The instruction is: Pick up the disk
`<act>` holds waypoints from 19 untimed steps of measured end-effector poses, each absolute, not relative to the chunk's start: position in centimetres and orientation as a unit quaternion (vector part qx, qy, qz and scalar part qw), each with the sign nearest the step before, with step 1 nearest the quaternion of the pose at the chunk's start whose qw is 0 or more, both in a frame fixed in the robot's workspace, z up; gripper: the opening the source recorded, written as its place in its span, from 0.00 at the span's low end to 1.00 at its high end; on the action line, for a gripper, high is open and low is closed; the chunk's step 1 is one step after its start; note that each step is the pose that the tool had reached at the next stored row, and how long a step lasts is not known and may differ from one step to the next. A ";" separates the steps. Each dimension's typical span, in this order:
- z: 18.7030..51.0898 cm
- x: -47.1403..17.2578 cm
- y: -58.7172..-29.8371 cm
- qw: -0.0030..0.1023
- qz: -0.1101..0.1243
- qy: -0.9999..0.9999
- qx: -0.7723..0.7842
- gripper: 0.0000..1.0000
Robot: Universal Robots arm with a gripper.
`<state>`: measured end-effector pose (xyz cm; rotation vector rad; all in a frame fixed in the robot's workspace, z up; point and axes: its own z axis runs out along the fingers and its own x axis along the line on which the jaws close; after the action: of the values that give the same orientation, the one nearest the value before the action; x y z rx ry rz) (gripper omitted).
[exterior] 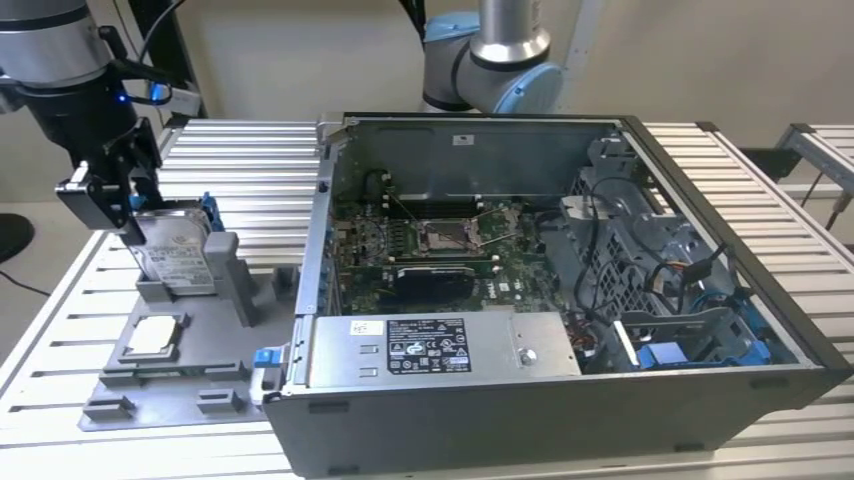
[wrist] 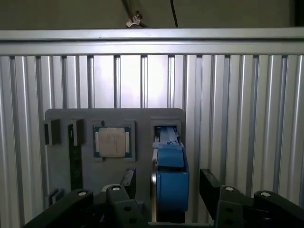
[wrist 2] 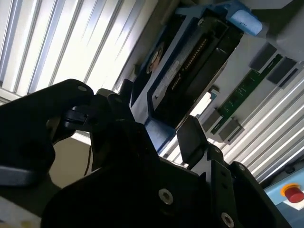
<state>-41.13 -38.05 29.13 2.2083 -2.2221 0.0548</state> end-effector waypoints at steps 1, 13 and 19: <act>29.0 -41.1 -38.1 0.004 0.017 -0.709 0.705 1.00; 28.3 -41.2 -38.0 0.003 0.017 -0.709 0.705 1.00; 28.1 -41.2 -38.1 0.002 0.017 -0.709 0.705 1.00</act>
<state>-41.20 -38.05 28.14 2.2120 -2.2245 0.0530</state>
